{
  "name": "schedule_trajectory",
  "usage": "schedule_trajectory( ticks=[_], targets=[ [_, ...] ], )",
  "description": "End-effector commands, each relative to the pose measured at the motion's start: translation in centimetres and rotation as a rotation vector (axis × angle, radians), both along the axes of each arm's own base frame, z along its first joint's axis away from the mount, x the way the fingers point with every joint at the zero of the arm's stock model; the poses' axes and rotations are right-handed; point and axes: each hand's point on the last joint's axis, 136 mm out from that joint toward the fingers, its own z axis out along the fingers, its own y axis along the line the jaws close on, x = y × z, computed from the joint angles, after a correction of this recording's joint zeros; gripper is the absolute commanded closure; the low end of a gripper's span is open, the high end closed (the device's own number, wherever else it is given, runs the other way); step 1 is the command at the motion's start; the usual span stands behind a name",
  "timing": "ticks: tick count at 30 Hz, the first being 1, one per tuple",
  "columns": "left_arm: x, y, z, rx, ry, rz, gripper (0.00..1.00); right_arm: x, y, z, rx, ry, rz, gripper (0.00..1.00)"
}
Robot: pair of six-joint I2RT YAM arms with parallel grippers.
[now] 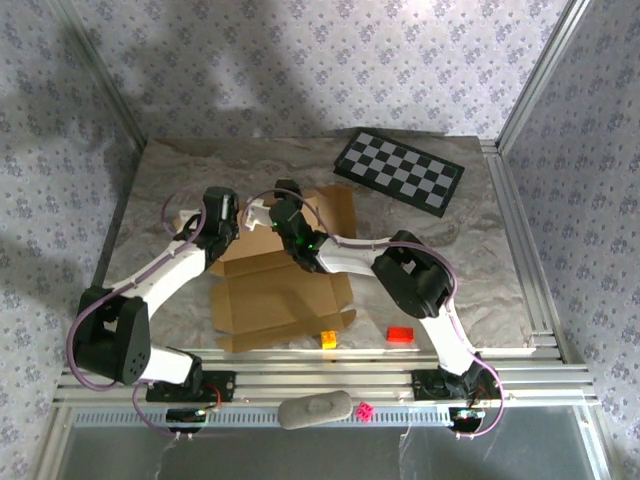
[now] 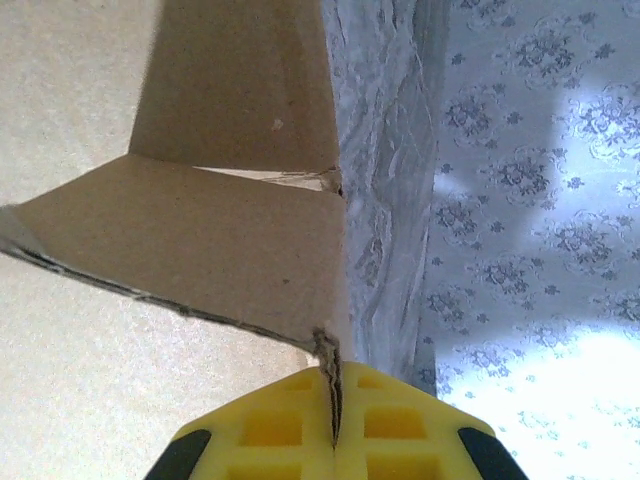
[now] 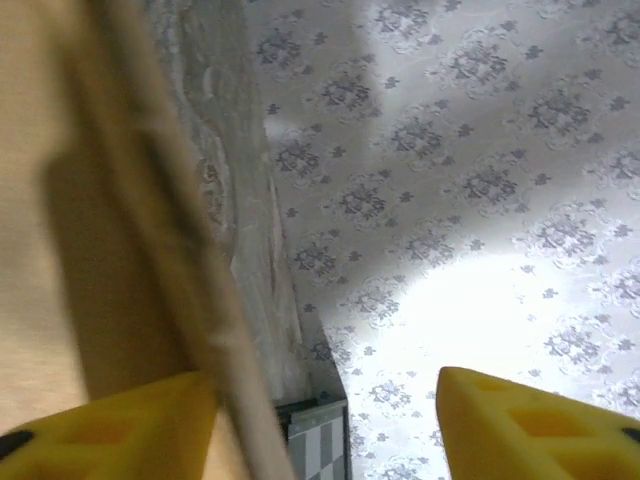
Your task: Fold the paper box
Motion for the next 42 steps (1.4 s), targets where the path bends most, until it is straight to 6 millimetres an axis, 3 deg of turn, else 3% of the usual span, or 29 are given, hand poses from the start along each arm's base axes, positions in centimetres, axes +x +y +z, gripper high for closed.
schedule_trajectory(
  ticks=[1, 5, 9, 13, 16, 20, 24, 29, 36, 42],
  targets=[
    [0.7, 0.7, 2.0, 0.03, -0.124, 0.046, 1.0, -2.7, -0.5, 7.5, 0.311, -0.007, -0.056, 0.3],
    [1.0, 0.8, 2.5, 0.035, -0.183, 0.061, 1.0, -7.3, -1.9, 10.0, 0.578, 0.144, -0.084, 0.24],
    [1.5, 0.8, 3.4, 0.041, -0.236, 0.062, 1.0, -9.8, -6.1, 11.8, 1.003, 0.419, -0.26, 0.14],
    [1.6, 0.8, 3.8, 0.047, -0.271, 0.059, 1.0, -8.6, -9.2, 10.1, 1.537, 0.877, -0.55, 0.22],
    [1.9, 0.6, 4.0, 0.043, -0.297, 0.052, 1.0, -7.3, -7.7, 9.0, 1.894, 1.2, -0.629, 0.25],
    [2.2, 0.3, 4.1, 0.042, -0.318, 0.034, 1.0, -6.0, -5.8, 9.4, 2.179, 1.35, -0.683, 0.24],
    [2.1, 0.1, 4.2, 0.039, -0.335, 0.023, 1.0, -5.0, -4.1, 7.3, 2.355, 1.445, -0.774, 0.22],
    [1.9, 0.0, 4.3, 0.045, -0.329, 0.006, 1.0, -3.8, -2.5, 5.0, 2.425, 1.473, -0.798, 0.24],
    [1.6, -0.2, 4.1, 0.038, -0.32, -0.011, 1.0, -1.3, -1.5, 2.5, 2.491, 1.435, -0.789, 0.45],
    [1.4, -0.4, 3.8, 0.032, -0.314, -0.024, 1.0, 0.0, -0.7, 1.3, 2.509, 1.415, -0.778, 0.55]
  ],
)
